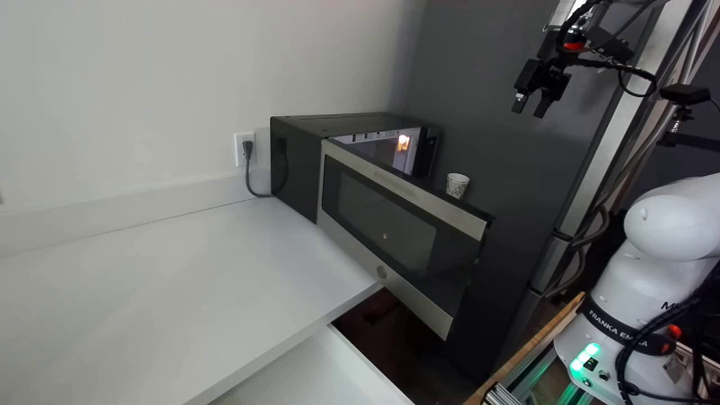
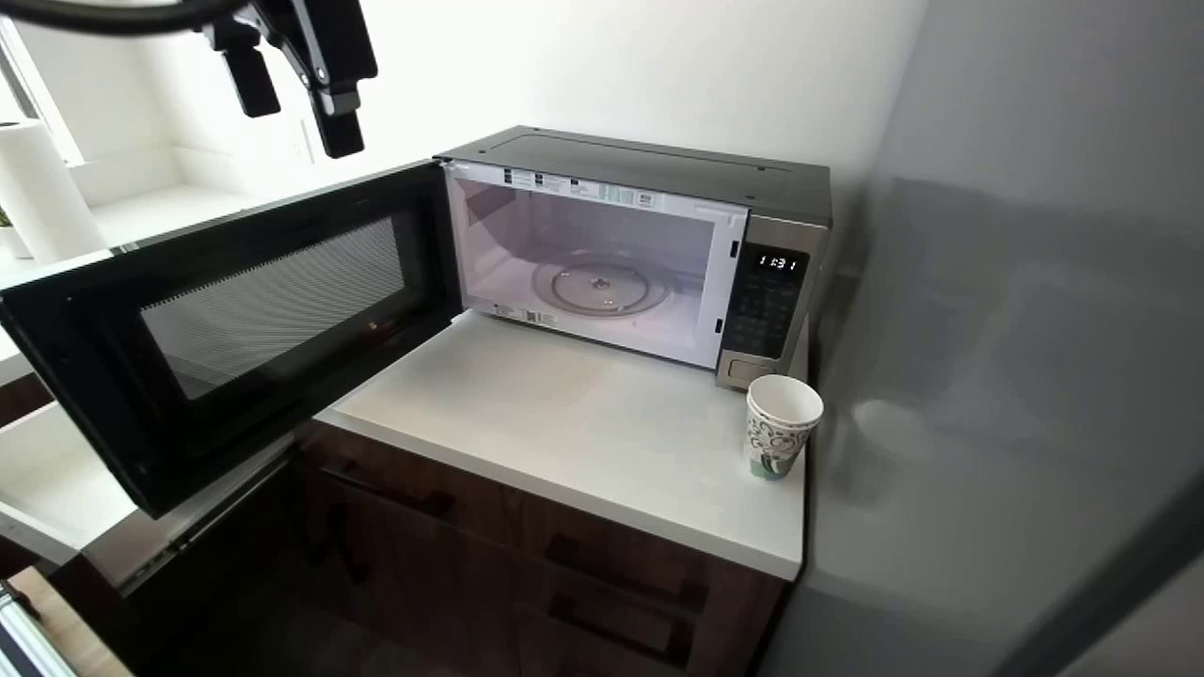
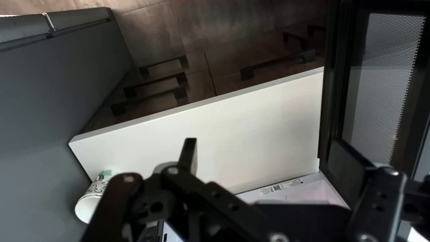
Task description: Close the microwave door
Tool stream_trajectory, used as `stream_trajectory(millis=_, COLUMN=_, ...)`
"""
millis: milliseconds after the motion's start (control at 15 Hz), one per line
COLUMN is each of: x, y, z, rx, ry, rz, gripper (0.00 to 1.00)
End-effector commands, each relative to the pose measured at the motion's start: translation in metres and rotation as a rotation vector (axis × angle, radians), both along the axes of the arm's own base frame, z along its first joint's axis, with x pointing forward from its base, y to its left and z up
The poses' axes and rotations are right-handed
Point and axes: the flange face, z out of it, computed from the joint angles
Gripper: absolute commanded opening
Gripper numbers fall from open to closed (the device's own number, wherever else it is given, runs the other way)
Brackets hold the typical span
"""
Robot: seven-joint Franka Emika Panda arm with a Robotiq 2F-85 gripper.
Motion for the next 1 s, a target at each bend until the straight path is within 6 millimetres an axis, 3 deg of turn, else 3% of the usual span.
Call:
stream_trajectory(millis=0, x=0.007, y=0.024, z=-0.004, rx=-0.017, ry=0.005, rz=0.06, gripper=1.0)
stream_trajectory(millis=200, x=0.014, y=0.076, z=-0.009, rx=-0.063, ry=0.025, rz=0.176, gripper=1.0)
stream_trajectory(millis=600, x=0.019, y=0.215, z=-0.03, rx=-0.194, ry=0.004, rz=0.529, gripper=1.0)
stream_trajectory(millis=667, x=0.02, y=0.235, z=-0.035, rx=-0.202, ry=-0.014, rz=0.586, gripper=0.75)
stream_trajectory(millis=733, x=0.019, y=0.251, z=-0.038, rx=-0.207, ry=-0.022, rz=0.644, gripper=0.73)
stream_trajectory(millis=933, x=0.02, y=0.286, z=-0.049, rx=-0.211, ry=-0.055, rz=0.807, gripper=0.49)
